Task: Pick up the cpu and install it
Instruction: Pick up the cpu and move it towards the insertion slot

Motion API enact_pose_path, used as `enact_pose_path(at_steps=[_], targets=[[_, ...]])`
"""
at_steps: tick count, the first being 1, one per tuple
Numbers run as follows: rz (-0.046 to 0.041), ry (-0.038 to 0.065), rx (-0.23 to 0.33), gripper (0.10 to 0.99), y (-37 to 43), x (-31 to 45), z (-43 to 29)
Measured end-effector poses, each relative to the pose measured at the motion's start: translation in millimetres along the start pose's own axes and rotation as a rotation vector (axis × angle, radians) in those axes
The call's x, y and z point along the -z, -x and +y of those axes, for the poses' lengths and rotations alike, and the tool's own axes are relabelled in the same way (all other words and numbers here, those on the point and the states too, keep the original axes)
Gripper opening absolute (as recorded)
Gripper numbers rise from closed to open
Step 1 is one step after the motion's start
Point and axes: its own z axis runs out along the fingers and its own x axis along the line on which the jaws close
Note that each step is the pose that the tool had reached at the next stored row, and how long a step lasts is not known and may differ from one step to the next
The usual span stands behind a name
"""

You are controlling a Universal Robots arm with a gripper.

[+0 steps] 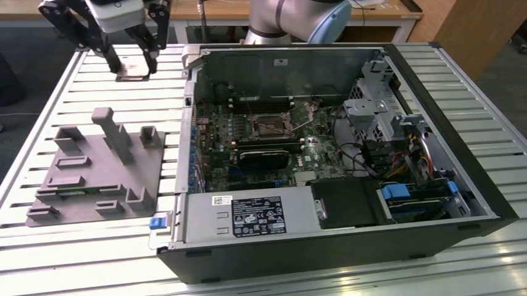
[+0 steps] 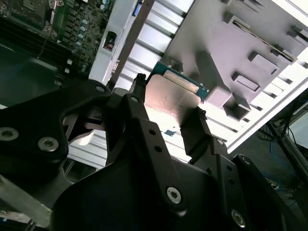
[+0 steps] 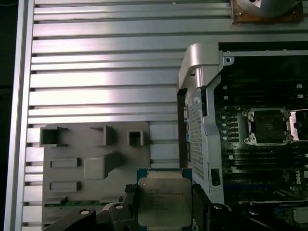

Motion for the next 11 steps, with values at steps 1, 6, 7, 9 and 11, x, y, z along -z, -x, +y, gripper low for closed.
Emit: enact_pose_path(at_steps=[1,6,7,9,11], targets=[[0.0,0.0,0.0,0.541,2.3,0.0,0.1],[0.0,0.0,0.0,0.541,12.5,0.0,0.6],[0.0,0.0,0.0,0.541,14.4,0.0,0.6],[0.0,0.0,0.0,0.541,18.6,0.1,0.8],[0.0,0.0,0.0,0.541,22.7,0.1,1.0]])
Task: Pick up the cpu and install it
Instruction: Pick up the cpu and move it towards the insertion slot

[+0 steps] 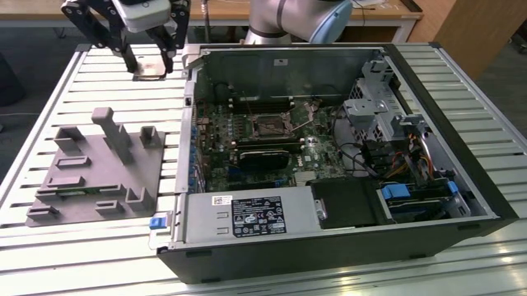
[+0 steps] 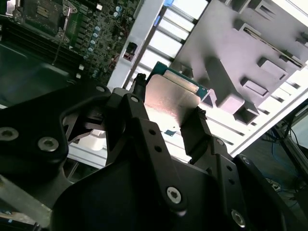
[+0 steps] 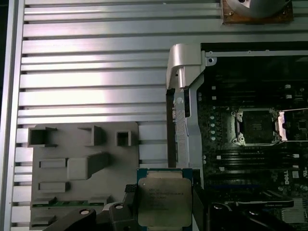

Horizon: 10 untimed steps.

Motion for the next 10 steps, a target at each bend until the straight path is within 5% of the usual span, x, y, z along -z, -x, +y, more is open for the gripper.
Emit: enact_pose_path(at_steps=[10], targets=[[0.0,0.0,0.0,0.541,23.7,0.1,1.1]])
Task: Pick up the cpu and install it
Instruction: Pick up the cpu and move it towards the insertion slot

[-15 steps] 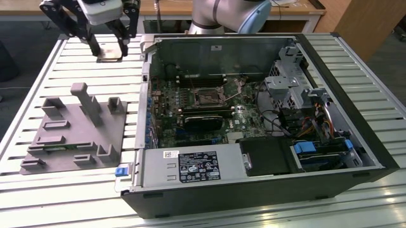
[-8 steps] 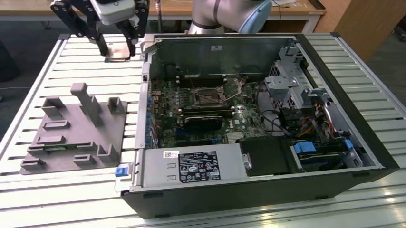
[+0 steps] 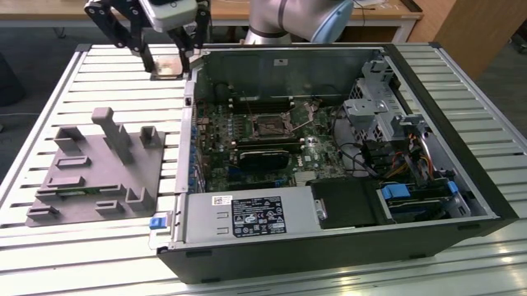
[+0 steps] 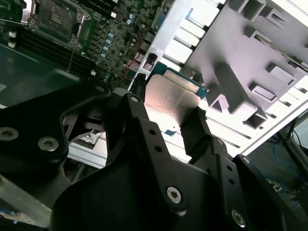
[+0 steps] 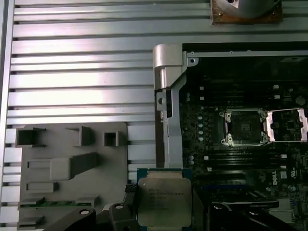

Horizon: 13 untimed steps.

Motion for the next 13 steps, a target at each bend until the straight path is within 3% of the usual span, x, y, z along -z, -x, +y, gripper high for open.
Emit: enact_pose_path(at_steps=[13], targets=[[0.0001,0.0,0.0,0.541,30.0,0.1,1.3]])
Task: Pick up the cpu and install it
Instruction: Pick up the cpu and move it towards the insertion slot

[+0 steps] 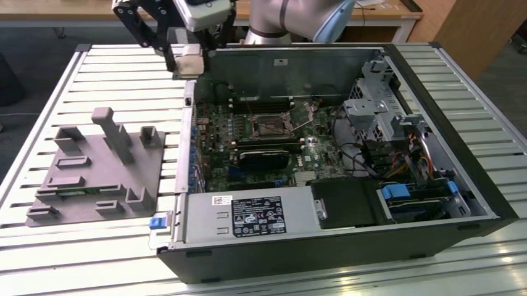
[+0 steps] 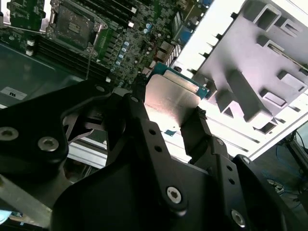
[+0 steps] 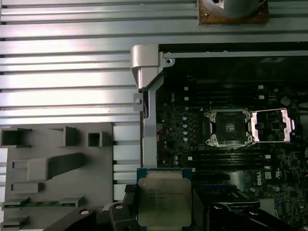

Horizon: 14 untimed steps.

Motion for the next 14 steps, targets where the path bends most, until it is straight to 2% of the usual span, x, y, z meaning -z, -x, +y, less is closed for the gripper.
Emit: enact_pose_path(at_steps=[8,14], targets=[[0.0,0.0,0.0,0.541,19.8,0.0,1.3],[-0.0001,0.0,0.0,0.541,31.5,-1.0,7.1]])
